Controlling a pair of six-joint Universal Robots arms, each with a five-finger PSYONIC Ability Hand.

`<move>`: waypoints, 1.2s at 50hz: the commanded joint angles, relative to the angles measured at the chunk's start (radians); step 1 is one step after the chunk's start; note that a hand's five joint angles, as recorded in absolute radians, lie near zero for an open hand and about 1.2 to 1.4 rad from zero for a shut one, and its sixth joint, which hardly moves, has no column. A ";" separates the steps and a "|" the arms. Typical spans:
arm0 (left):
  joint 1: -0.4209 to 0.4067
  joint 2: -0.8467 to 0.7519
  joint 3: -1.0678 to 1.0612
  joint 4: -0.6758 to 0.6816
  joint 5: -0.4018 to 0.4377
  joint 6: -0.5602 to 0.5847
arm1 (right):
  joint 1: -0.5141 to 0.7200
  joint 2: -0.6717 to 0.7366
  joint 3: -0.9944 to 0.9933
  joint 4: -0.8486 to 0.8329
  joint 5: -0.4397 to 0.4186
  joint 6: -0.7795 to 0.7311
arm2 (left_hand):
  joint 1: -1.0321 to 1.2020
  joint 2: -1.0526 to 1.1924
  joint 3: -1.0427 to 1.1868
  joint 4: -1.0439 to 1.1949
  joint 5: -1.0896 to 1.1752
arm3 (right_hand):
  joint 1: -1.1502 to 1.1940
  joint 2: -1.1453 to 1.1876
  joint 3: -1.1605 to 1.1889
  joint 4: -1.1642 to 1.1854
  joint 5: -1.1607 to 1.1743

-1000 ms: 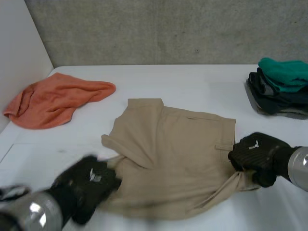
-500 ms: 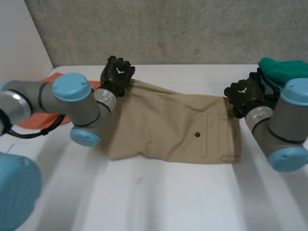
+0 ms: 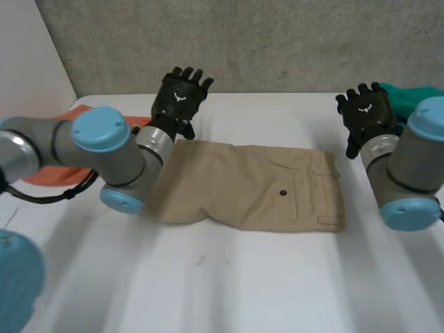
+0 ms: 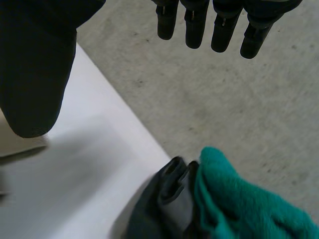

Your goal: Fold the laundry.

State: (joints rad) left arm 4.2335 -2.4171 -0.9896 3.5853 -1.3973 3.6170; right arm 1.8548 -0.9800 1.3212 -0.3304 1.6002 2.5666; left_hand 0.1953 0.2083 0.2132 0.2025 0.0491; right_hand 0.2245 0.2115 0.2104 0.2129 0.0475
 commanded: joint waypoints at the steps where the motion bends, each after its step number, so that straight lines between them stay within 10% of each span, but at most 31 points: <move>1: 0.002 0.213 -0.227 -0.011 -0.008 -0.138 | -0.006 -0.105 0.081 0.333 -0.068 0.217 | -0.021 -0.034 -0.039 -0.028 -0.049 | -0.026 -0.013 -0.012 -0.014 -0.023; 8: 0.000 0.332 -0.408 -0.008 0.000 -0.210 | -0.045 -0.106 0.210 0.389 -0.239 0.308 | -0.021 -0.034 -0.039 -0.028 -0.049 | 0.166 0.179 0.180 0.177 0.168; 16: 0.000 0.345 -0.475 0.000 0.001 -0.213 | -0.036 -0.060 0.259 0.243 -0.240 0.304 | -0.021 -0.034 -0.039 -0.028 -0.049 | 0.186 0.199 0.200 0.198 0.189; 21: 0.000 0.342 -0.478 0.001 0.001 -0.215 | -0.043 -0.022 0.262 0.168 -0.183 0.250 | -0.021 -0.034 -0.039 -0.028 -0.049 | 1.170 1.183 1.184 1.182 1.173; 39: 0.010 0.460 -0.547 -0.008 -0.003 -0.216 | -0.186 -0.212 0.339 0.103 -0.077 -0.387 | -0.021 -0.034 -0.039 -0.028 -0.049 | 1.172 1.185 1.186 1.183 1.174; 55: 0.029 0.556 -0.624 -0.005 -0.003 -0.271 | 0.369 -0.019 0.239 -0.058 -0.562 -0.552 | -0.021 -0.034 -0.039 -0.028 -0.049 | 1.172 1.185 1.186 1.183 1.174; 57: 0.036 0.558 -0.626 -0.002 -0.005 -0.271 | 0.386 -0.009 0.230 -0.044 -0.556 -0.562 | -0.021 -0.034 -0.039 -0.028 -0.049 | 0.897 0.910 0.911 0.908 0.899; 59: 0.037 0.558 -0.626 0.000 -0.005 -0.271 | 0.396 -0.017 0.217 -0.036 -0.533 -0.551 | -0.021 -0.034 -0.039 -0.028 -0.049 | -0.050 -0.037 -0.036 -0.038 -0.047; 60: 0.040 0.558 -0.620 0.001 -0.005 -0.271 | 0.400 -0.020 0.211 -0.035 -0.519 -0.540 | -0.021 -0.034 -0.039 -0.028 -0.049 | -0.050 -0.037 -0.036 -0.038 -0.047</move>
State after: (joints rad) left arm 4.2606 -1.8640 -1.6101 3.5803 -1.4014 3.3449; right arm 2.1983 -1.0314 1.5582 -0.3988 1.0711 2.0259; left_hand 0.1953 0.2083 0.2132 0.2026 0.0492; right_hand 0.9805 1.0132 1.0260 1.0294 0.8406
